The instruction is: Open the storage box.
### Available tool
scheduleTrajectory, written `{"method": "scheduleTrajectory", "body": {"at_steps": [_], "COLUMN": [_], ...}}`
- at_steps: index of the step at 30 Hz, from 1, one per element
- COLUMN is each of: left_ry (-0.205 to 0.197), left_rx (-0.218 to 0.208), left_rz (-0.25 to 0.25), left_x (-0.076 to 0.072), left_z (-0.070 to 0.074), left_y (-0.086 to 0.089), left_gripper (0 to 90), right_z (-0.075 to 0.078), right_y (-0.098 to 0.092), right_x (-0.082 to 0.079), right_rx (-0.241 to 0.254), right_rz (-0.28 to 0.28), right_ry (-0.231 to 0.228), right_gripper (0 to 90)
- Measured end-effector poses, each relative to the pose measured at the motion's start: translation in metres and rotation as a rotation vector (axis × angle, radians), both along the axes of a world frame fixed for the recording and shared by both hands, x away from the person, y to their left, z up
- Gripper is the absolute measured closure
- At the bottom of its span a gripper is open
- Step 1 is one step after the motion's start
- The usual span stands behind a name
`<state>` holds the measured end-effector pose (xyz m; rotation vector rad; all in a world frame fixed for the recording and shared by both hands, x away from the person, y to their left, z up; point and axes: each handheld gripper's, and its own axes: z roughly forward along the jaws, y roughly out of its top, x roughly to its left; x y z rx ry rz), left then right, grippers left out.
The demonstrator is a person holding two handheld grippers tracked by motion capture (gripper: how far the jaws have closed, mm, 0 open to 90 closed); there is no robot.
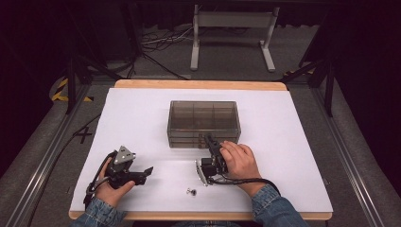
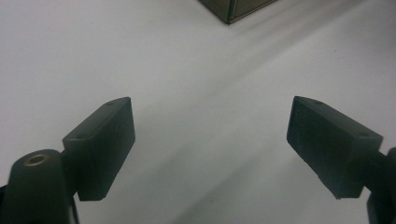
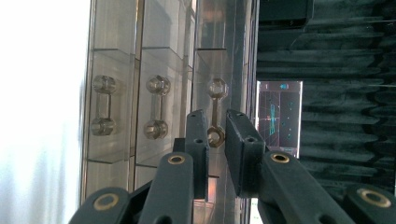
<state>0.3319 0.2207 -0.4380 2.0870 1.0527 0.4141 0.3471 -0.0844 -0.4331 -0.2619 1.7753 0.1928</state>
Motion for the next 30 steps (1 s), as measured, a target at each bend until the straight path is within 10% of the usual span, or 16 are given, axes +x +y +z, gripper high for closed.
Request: {"method": "scheduleTrajectory", "body": {"at_steps": [30], "left_ry": [0.012], "left_rx": [-0.008], "left_rz": [-0.002], "left_x": [0.009], "left_z": [-0.001], "left_y": [-0.001], "left_gripper": [16.2], "right_z": [0.006], "right_y": [-0.001], "right_x": [-0.031], "right_rx": [-0.008], "right_rz": [0.041], "right_ry": [0.011], "right_gripper": [80.8]}}
